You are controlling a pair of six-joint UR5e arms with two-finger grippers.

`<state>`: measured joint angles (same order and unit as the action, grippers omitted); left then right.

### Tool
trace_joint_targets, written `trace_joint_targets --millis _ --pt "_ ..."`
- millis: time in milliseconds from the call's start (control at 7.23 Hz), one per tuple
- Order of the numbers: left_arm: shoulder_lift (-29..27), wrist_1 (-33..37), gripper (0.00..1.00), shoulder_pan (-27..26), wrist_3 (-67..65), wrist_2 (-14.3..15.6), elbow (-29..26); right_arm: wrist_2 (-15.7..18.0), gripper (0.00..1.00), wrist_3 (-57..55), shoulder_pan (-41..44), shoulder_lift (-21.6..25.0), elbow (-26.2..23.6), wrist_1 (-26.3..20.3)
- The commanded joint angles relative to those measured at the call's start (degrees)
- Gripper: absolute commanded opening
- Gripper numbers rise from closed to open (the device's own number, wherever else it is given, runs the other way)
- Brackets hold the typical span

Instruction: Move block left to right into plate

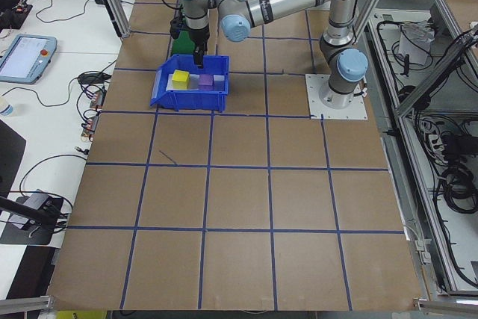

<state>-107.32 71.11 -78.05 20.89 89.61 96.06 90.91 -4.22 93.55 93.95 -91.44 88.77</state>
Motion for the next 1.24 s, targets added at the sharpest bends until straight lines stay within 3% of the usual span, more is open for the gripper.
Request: trace_joint_targets --millis 0,691,968,1106 --pt "-2.4 -2.6 1.00 0.0 1.8 0.0 2.0 0.1 1.00 0.0 0.1 0.3 0.0 -0.3" --pt "-6.6 -6.4 0.96 0.1 3.1 0.1 2.3 0.0 1.00 0.0 0.1 0.2 -0.1 -0.3" --pt "-6.7 -6.8 0.45 0.1 3.1 0.3 2.4 0.2 1.00 0.0 0.1 0.3 -0.1 -0.3" --pt "-5.4 -6.9 0.32 0.1 2.8 0.3 2.2 0.2 1.00 0.0 0.1 0.3 -0.1 -0.3"
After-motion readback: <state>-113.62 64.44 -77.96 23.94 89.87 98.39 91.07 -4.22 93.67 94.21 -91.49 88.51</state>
